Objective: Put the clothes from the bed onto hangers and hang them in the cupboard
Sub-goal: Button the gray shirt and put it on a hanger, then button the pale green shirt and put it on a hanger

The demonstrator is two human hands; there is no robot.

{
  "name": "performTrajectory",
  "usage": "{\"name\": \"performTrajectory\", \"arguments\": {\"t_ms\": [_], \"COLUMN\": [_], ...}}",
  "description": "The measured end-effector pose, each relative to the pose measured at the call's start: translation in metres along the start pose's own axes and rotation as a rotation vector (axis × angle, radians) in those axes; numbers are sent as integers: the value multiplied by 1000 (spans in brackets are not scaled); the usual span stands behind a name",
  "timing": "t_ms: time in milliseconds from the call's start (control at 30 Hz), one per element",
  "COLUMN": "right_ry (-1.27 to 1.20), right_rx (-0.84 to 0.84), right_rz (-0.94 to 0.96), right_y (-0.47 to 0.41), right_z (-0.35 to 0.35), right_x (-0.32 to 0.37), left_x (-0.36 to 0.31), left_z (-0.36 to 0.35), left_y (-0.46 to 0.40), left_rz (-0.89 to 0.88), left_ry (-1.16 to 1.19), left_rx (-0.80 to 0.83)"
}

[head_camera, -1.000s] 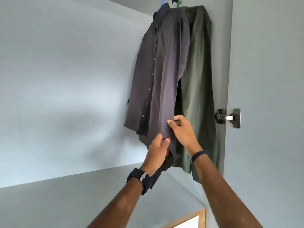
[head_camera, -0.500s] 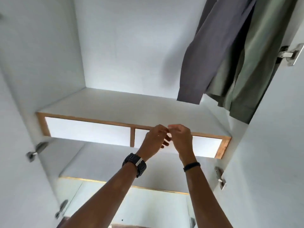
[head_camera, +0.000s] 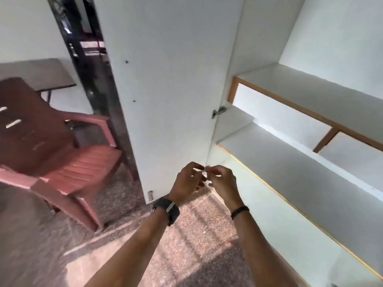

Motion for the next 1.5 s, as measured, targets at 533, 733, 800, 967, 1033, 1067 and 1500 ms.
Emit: {"name": "performTrajectory", "arguments": {"t_ms": [533,733,800,967,1033,1067,1500], "right_ry": [350,461,486,573,600,592,479], "right_rx": [955,1285,1370,1523,1595,1622,1657], "right_rz": [233,261,274,324,368,387,330], "right_y": [161,225,240,276,291,297,267], "right_z": [-557,-724,-782,-915,-964,-986,-1265], "right_x": [119,148,159,200,226,240,372], "left_x": [185,245,260,286,291,294,345], "left_z": [390,490,526,620,661,679,980], "left_y": [396,514,548,624,652,664,726], "left_rz": [329,471,508,597,620,618,497], "left_ry": [-54,72,93,164,197,222,206], "left_rx": [-655,-940,-1016,-1181,-1246,-1283,-1506]}}
Point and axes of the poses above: each hand's wrist, its own y-axis away from the middle knuckle, its own z-axis out of the back of the hand, x = y × z, the point moved 7 cm from there along -y, towards the middle knuckle, and after that the axes turned 10 degrees about x, right-handed, at the moved point
